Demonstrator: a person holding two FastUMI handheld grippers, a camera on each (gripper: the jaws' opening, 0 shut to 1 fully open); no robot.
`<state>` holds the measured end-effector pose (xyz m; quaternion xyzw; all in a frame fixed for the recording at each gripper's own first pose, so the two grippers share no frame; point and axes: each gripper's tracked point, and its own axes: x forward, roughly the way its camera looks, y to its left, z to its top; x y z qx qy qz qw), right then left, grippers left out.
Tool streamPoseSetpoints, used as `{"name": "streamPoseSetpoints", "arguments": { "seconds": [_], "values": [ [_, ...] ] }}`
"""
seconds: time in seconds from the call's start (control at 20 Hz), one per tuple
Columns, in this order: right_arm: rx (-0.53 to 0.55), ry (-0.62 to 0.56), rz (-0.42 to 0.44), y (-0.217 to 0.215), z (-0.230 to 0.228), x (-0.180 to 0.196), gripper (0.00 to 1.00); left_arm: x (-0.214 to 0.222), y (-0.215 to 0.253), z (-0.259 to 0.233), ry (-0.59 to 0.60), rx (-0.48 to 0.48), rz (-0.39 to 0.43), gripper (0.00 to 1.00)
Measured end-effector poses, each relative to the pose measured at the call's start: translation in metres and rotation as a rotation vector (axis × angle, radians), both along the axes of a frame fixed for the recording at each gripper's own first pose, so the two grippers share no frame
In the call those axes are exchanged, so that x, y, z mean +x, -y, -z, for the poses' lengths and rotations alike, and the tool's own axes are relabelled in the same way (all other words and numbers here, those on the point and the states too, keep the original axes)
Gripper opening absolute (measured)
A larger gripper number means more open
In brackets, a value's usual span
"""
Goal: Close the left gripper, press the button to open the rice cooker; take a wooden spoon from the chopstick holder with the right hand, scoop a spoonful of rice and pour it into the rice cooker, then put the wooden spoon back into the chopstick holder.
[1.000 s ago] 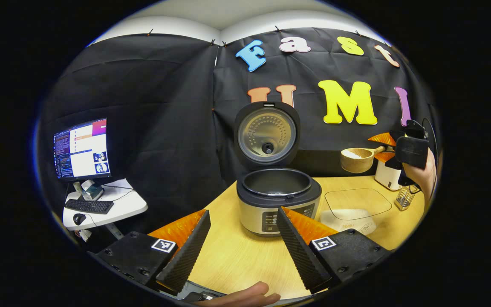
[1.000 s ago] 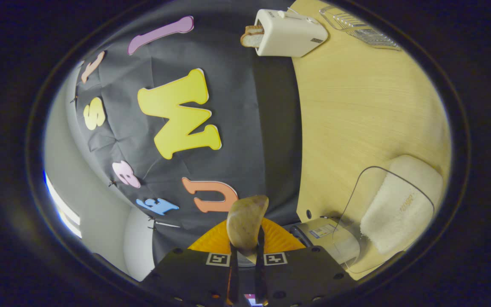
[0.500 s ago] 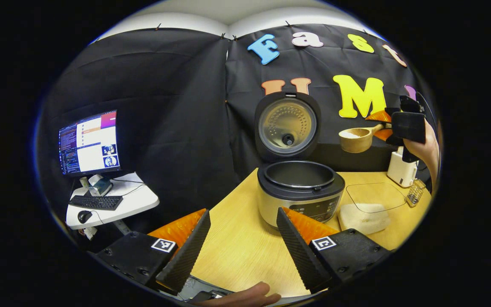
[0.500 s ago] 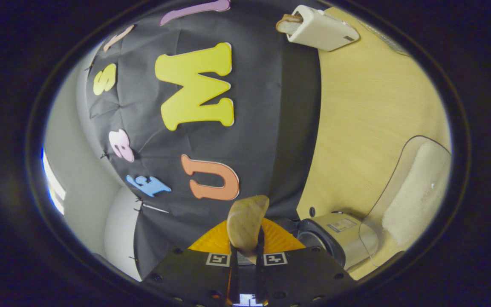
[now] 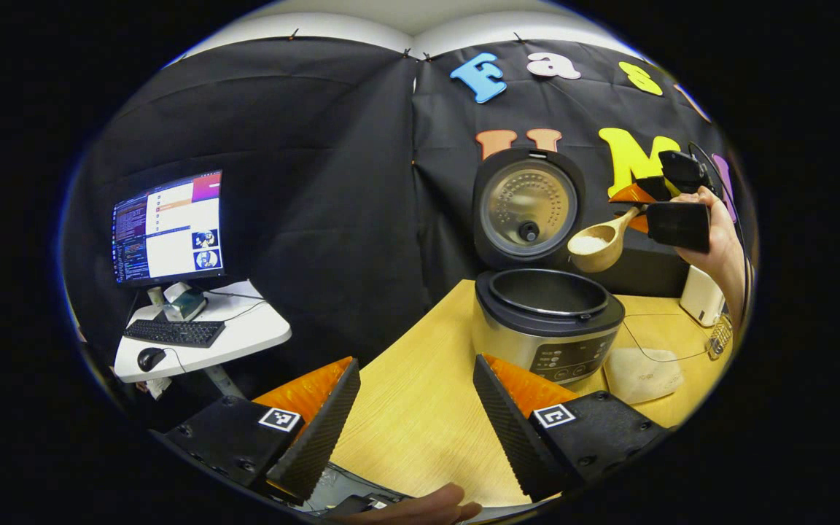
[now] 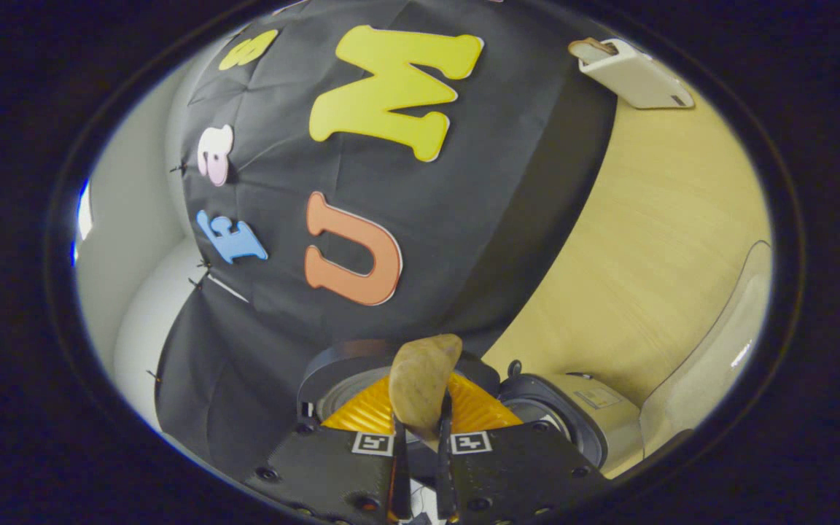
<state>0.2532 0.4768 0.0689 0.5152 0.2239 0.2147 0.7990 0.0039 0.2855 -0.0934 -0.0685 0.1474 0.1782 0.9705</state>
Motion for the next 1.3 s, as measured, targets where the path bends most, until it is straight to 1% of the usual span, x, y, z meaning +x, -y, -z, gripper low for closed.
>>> {"name": "streamPoseSetpoints", "arguments": {
  "seconds": [0.1, 0.15, 0.4, 0.55, 0.6, 0.75, 0.8, 0.9, 0.95, 1.1, 1.3],
  "values": [
    [-0.045, 0.022, -0.018, -0.013, 0.001, -0.001, 0.15, 0.003, 0.004, 0.001, 0.009, -0.002, 0.007, 1.0],
    [-0.072, 0.036, -0.026, -0.02, 0.002, 0.0, 0.13, 0.003, 0.004, 0.002, 0.007, -0.003, 0.009, 1.0],
    [-0.23, 0.115, -0.057, -0.043, 0.005, -0.006, 0.13, 0.004, 0.006, 0.003, 0.001, 0.012, 0.013, 1.0],
    [-0.296, 0.164, -0.077, -0.055, 0.004, -0.013, 0.13, 0.003, 0.002, 0.004, -0.006, 0.019, 0.002, 0.99],
    [-0.32, 0.18, -0.078, -0.059, 0.004, -0.013, 0.13, 0.003, 0.001, 0.005, -0.008, 0.017, 0.001, 1.0],
    [-0.438, 0.242, -0.075, -0.064, 0.005, -0.014, 0.13, 0.003, -0.005, 0.011, -0.022, 0.01, -0.014, 1.0],
    [-0.471, 0.27, -0.083, -0.065, 0.005, -0.021, 0.13, 0.003, -0.007, 0.012, -0.027, 0.009, -0.021, 1.0],
    [-0.537, 0.32, -0.097, -0.07, 0.003, -0.02, 0.13, 0.003, -0.009, 0.016, -0.034, 0.004, -0.029, 1.0],
    [-0.564, 0.347, -0.099, -0.071, 0.002, -0.023, 0.12, 0.003, -0.01, 0.017, -0.039, 0.003, -0.032, 1.0],
    [-0.633, 0.404, -0.095, -0.076, -0.004, -0.023, 0.13, 0.003, -0.009, 0.017, -0.045, 0.006, -0.031, 1.0],
    [-0.74, 0.475, -0.122, -0.084, 0.0, -0.025, 0.13, 0.004, -0.008, 0.018, -0.043, 0.016, -0.02, 1.0]
  ]
}}
